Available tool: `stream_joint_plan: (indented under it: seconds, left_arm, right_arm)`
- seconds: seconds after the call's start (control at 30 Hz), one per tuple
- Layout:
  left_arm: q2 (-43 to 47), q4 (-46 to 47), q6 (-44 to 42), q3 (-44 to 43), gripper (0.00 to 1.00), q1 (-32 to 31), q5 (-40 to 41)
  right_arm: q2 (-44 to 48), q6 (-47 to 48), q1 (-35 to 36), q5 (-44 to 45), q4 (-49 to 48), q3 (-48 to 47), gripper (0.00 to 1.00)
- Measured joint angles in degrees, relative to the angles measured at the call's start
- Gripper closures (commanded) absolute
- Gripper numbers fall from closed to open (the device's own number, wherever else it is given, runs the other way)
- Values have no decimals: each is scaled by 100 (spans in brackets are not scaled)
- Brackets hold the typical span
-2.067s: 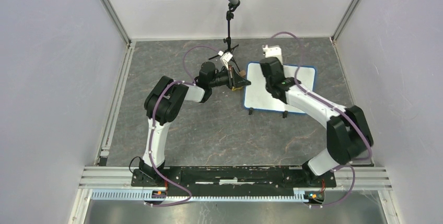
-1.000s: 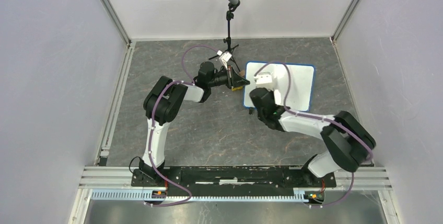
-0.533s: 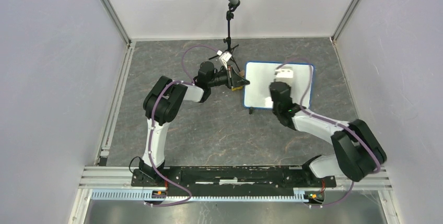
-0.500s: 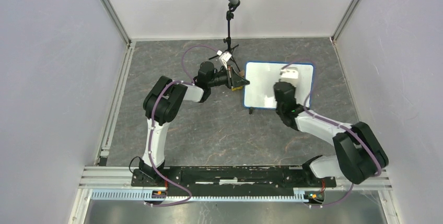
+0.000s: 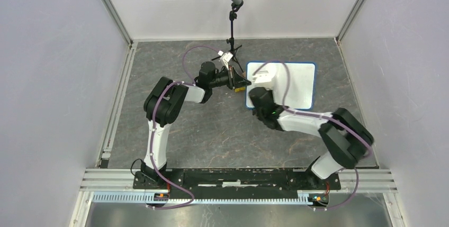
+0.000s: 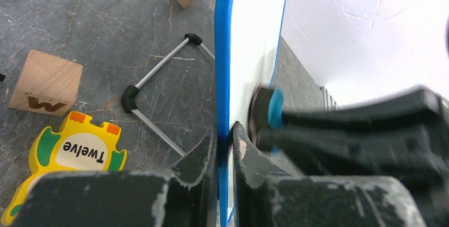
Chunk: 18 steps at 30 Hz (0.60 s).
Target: Erase the whiteboard
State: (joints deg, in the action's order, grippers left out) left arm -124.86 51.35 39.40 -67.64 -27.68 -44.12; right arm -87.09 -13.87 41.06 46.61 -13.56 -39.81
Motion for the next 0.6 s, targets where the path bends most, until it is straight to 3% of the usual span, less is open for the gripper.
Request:
stream_joint_plan:
  seconds: [0.13, 0.23, 0.43, 0.6]
  left_arm:
    - [42, -125, -52, -2, 98, 17, -31]
    - [118, -317, -166, -7, 98, 20, -35]
    - [181, -527, -308, -22, 98, 17, 11]
    - [234, -686, -380, -35, 98, 17, 31]
  right_arm:
    - [-654, -2, 627, -188, 35, -787, 85]
    - [-693, 0, 695, -258, 39, -874, 85]
    - [-232, -42, 79, -479, -96, -378, 85]
    - [619, -66, -942, -581, -153, 417, 85]
